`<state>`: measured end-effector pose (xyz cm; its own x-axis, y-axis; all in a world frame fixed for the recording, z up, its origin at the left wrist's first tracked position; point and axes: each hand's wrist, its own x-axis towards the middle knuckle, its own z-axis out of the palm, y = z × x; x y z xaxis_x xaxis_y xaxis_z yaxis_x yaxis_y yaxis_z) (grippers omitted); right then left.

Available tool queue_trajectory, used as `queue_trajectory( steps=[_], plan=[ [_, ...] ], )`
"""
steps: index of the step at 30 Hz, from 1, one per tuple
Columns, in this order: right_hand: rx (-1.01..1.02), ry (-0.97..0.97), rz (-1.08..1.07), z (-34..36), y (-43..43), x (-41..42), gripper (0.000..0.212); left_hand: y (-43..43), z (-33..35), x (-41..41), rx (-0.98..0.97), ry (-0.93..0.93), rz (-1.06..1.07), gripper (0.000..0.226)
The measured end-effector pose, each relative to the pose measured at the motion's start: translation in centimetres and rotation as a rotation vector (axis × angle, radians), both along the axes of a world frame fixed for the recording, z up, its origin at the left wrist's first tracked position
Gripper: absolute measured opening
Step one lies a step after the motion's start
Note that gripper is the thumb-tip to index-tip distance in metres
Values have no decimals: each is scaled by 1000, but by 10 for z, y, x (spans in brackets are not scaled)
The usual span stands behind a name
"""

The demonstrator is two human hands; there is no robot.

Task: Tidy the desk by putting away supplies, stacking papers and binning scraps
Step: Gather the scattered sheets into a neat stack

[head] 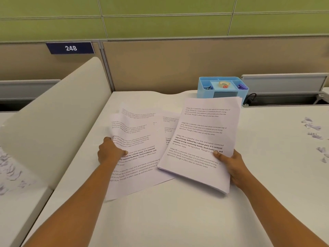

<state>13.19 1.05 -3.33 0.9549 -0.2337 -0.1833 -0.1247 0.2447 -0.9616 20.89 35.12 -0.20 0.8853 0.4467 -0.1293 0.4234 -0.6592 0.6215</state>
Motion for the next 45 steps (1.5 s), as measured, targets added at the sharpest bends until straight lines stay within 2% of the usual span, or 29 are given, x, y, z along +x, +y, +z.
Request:
queue_trajectory(
  steps=[3, 6, 7, 10, 11, 16, 17, 19, 20, 22, 24, 26, 30, 32, 37, 42, 45],
  plan=[
    [18, -11, 15, 0, -1, -1, 33, 2, 0, -4, 31, -81, -21, 44],
    [21, -8, 46, 0, -2, -2, 81, 10, 7, -7, -46, -200, 7, 37],
    [17, -9, 54, 2, -2, -3, 81, 14, 11, -7, -83, -240, 11, 37],
    [52, -11, 82, 6, -5, -4, 30, 24, 24, -9, -235, -367, 4, 39],
    [53, 0, 88, 8, -6, -5, 27, 27, 28, -10, -282, -402, 16, 40],
    [39, 33, 133, 15, -10, -7, 52, 43, 48, -11, -420, -578, 75, 41],
    [33, 43, 131, 16, -10, -8, 52, 44, 52, -12, -465, -609, 83, 38],
    [29, 51, 148, 17, -10, -8, 71, 39, 61, -17, -603, -655, 74, 32],
    [33, 53, 164, 18, -9, -8, 73, 35, 65, -20, -683, -659, 49, 31],
    [48, 53, 193, 21, -5, -10, 59, 23, 69, -27, -831, -610, -45, 31],
    [71, 51, 219, 25, 1, -10, 62, 10, 68, -33, -915, -480, -147, 31],
    [78, 38, 235, 29, 7, -10, 60, 0, 65, -39, -918, -342, -222, 30],
    [124, 40, 204, 35, 16, -8, 27, -12, 57, -47, -918, -163, -299, 34],
    [113, 58, 196, 36, 20, -8, 29, -14, 52, -50, -913, -100, -328, 35],
    [80, 42, 208, 38, 30, -9, 35, -17, 44, -53, -849, -53, -343, 33],
    [109, 19, 186, 37, 31, -11, 24, -13, 39, -51, -795, -70, -299, 17],
    [121, 22, 175, 38, 27, -12, 21, -9, 41, -48, -765, -95, -289, 16]
  ],
)
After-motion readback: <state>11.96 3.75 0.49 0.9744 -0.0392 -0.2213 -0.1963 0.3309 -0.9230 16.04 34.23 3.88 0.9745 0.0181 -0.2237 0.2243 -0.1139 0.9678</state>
